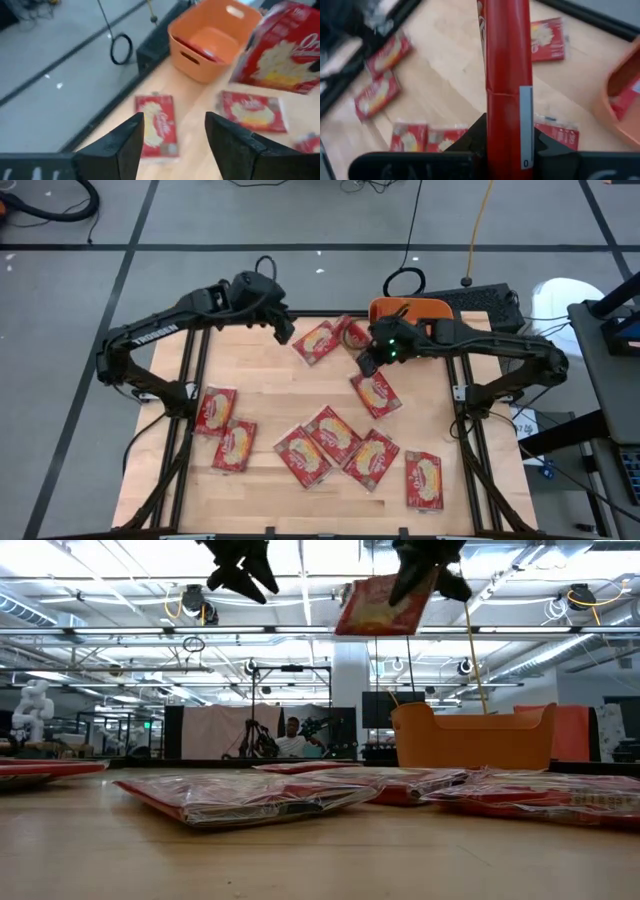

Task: Sort popcorn bags into baskets
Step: Put the red popcorn bag into the orange bin

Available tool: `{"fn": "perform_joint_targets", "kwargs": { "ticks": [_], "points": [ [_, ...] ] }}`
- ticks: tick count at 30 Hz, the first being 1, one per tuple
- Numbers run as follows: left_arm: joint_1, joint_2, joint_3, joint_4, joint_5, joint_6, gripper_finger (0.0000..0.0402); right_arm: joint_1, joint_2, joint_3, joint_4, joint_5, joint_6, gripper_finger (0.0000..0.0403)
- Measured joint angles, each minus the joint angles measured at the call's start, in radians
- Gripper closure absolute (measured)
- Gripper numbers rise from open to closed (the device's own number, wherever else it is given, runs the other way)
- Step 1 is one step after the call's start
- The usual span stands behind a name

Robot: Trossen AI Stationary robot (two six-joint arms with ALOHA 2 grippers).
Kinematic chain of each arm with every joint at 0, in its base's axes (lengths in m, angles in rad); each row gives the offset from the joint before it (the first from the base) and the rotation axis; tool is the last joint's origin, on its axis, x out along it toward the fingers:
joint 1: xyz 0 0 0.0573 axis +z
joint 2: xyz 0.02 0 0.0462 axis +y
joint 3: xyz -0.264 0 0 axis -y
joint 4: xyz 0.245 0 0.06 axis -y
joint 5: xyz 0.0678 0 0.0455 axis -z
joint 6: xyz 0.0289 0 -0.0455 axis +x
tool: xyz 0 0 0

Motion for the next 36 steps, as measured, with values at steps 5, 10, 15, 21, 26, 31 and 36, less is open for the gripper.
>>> {"fn": "perform_joint_targets", "kwargs": {
  "ticks": [5,10,15,21,26,31,36],
  "points": [
    [0.062,0.000,0.002,-0.046,-0.003,0.039,0.0212,-0.027,-0.061,0.000,0.040,0.068,0.113,0.0360],
    [0.107,-0.002,0.002,-0.076,-0.002,0.070,0.0227,-0.077,-0.123,0.000,0.101,0.077,0.115,0.0360],
    [0.122,0.000,0.002,-0.083,-0.002,0.069,0.0234,-0.144,-0.183,0.000,0.102,0.167,0.150,0.0360],
    [0.122,0.001,0.002,-0.081,-0.002,0.072,0.0234,-0.223,-0.218,0.001,0.095,0.229,0.142,0.0360],
    [0.122,0.009,0.002,-0.083,-0.002,0.069,0.0234,-0.281,-0.204,0.001,0.075,0.231,0.137,0.0360],
    [0.126,0.008,0.002,-0.083,-0.003,0.066,0.0234,-0.308,-0.161,0.001,0.030,0.252,0.147,0.0360],
    [0.126,0.008,0.002,-0.082,-0.003,0.067,0.0234,-0.321,-0.105,0.001,-0.008,0.263,0.175,0.0360]
  ]
}}
